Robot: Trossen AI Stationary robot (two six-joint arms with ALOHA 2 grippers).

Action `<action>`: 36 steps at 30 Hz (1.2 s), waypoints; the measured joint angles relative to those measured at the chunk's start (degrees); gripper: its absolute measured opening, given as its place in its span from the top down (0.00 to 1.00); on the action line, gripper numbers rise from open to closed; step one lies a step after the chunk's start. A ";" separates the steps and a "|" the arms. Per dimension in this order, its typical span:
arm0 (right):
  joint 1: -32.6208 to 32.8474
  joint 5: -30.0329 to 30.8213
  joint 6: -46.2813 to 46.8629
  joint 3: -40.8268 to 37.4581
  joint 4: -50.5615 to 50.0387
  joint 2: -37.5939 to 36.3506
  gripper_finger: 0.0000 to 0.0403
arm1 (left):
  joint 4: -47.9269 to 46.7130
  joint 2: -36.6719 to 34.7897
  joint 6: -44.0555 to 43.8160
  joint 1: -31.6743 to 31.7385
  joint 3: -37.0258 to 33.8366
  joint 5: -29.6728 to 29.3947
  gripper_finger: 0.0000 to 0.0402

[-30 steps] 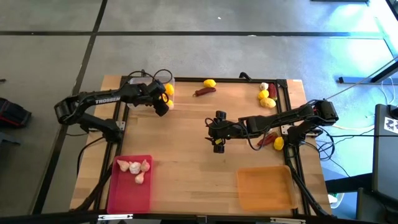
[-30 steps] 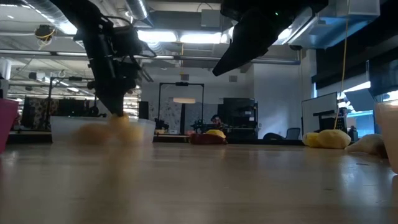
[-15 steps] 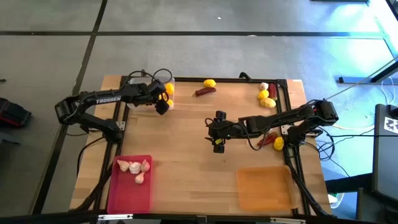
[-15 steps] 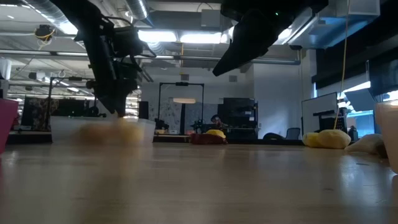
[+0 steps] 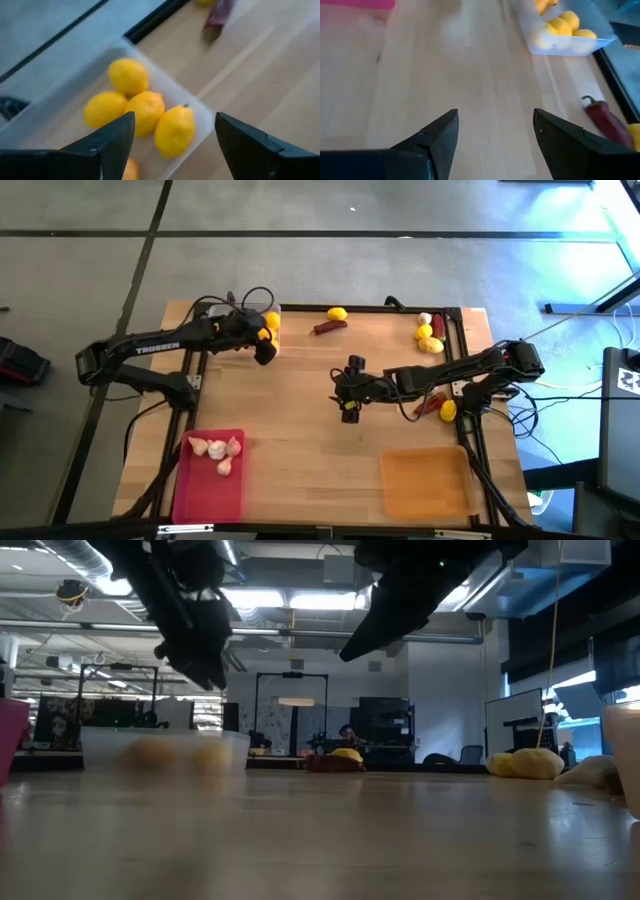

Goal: Sort produce into baskets
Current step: Put the yellow lemon into the left white bin

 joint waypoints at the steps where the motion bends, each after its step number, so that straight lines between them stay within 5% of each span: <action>1: 0.00 0.43 0.00 0.02 0.00 0.00 0.38 | 0.28 -0.41 0.15 -0.70 0.00 0.04 0.32; 11: -1.75 10.81 1.06 0.07 -9.87 -4.43 0.38 | 3.11 -0.89 2.47 -6.57 0.00 0.07 0.33; 19: -11.51 10.36 9.28 0.07 -27.45 -9.24 0.38 | 8.59 -0.76 5.11 -9.43 -2.23 0.07 0.34; 27: -25.29 3.12 11.46 0.07 -41.91 -10.16 0.38 | 14.88 -0.75 6.62 -10.71 -6.34 0.07 0.34; 36: -38.91 1.10 10.01 0.04 -49.21 -10.14 0.38 | 16.46 -0.74 5.66 -11.24 -7.61 0.09 0.34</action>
